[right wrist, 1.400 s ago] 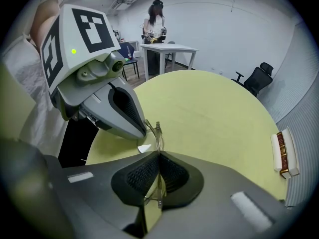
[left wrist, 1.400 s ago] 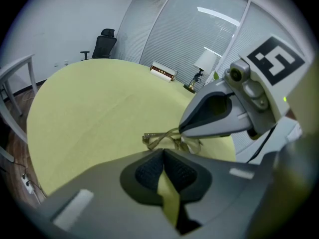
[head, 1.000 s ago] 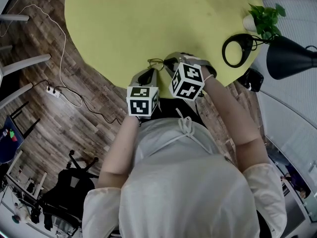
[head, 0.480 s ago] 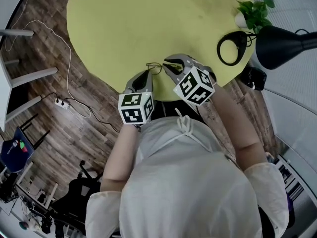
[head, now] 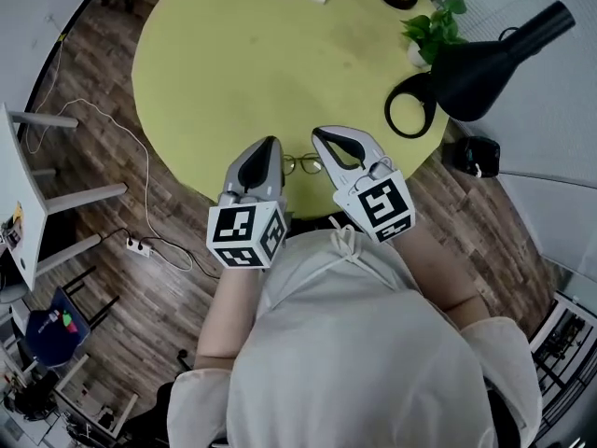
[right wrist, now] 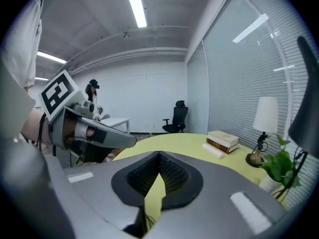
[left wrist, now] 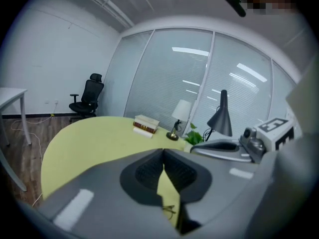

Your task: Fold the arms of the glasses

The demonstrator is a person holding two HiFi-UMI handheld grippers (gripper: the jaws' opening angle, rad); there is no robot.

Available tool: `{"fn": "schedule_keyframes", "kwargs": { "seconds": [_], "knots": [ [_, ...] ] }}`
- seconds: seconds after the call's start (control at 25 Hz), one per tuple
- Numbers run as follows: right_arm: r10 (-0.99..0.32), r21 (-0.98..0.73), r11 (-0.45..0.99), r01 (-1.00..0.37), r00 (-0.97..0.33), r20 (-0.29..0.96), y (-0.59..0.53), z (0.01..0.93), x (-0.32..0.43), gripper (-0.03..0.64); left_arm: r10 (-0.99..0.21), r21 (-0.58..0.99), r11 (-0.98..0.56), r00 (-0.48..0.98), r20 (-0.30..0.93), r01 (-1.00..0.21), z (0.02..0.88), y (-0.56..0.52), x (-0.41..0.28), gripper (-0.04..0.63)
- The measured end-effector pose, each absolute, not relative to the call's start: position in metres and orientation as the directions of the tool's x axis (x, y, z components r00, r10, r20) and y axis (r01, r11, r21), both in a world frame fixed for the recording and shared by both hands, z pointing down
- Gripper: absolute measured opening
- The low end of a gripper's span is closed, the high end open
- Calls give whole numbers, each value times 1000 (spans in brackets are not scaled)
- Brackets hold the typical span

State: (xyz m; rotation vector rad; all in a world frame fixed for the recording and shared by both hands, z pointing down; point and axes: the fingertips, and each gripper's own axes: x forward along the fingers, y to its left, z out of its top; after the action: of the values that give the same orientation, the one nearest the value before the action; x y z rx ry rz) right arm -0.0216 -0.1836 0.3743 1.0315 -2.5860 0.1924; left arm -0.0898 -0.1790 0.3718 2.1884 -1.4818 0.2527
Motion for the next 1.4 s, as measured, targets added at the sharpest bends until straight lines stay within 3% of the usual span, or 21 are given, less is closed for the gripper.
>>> {"fn": "schedule_keyframes", "kwargs": {
  "seconds": [0.36, 0.56, 1.4],
  "knots": [
    [-798, 19, 566, -824, -542, 262, -185, 312, 16, -2, -912, 101, -357, 370, 178, -929, 272, -189, -86, 6],
    [-836, 46, 530, -847, -513, 193, -185, 290, 25, -3, -909, 122, -367, 384, 161, -922, 263, -190, -86, 6],
    [-820, 79, 548, -833, -517, 246, -175, 294, 27, -3, -911, 136, -339, 361, 200, -931, 278, -187, -83, 6]
  ]
}}
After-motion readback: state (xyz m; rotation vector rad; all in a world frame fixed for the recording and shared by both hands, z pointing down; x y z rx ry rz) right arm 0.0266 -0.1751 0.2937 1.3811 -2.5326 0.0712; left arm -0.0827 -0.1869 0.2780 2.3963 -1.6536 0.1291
